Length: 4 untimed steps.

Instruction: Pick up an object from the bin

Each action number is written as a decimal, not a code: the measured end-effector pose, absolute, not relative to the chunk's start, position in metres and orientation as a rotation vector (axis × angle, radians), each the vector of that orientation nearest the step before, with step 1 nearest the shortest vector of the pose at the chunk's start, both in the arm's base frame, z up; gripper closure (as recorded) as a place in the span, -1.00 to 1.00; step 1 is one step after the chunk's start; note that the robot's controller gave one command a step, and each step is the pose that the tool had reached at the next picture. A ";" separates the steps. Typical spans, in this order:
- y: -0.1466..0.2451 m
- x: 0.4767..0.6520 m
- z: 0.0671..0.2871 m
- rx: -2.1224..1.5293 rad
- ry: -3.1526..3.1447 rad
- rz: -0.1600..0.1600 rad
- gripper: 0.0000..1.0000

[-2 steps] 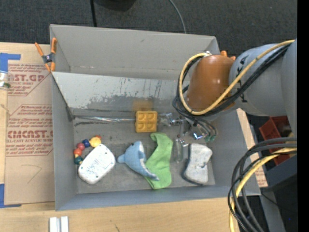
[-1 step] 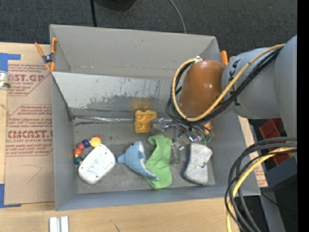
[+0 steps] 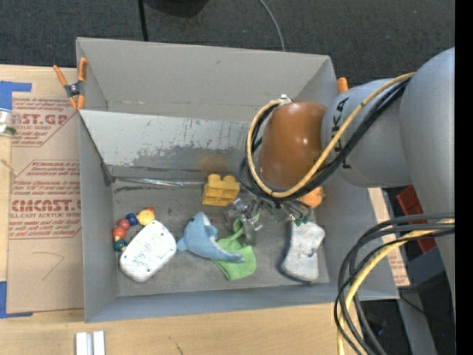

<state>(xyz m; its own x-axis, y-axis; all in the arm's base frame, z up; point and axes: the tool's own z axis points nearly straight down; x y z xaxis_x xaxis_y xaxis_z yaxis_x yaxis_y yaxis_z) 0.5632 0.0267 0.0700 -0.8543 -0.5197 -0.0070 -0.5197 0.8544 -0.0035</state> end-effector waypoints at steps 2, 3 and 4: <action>0.027 0.561 0.114 -0.852 3.023 0.001 1.00; 0.029 0.569 0.135 -0.847 3.006 -0.005 1.00; 0.024 0.564 0.217 -0.852 3.019 0.001 1.00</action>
Offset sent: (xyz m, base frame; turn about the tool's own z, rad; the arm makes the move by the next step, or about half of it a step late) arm -0.0009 -0.0005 0.0950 -0.0071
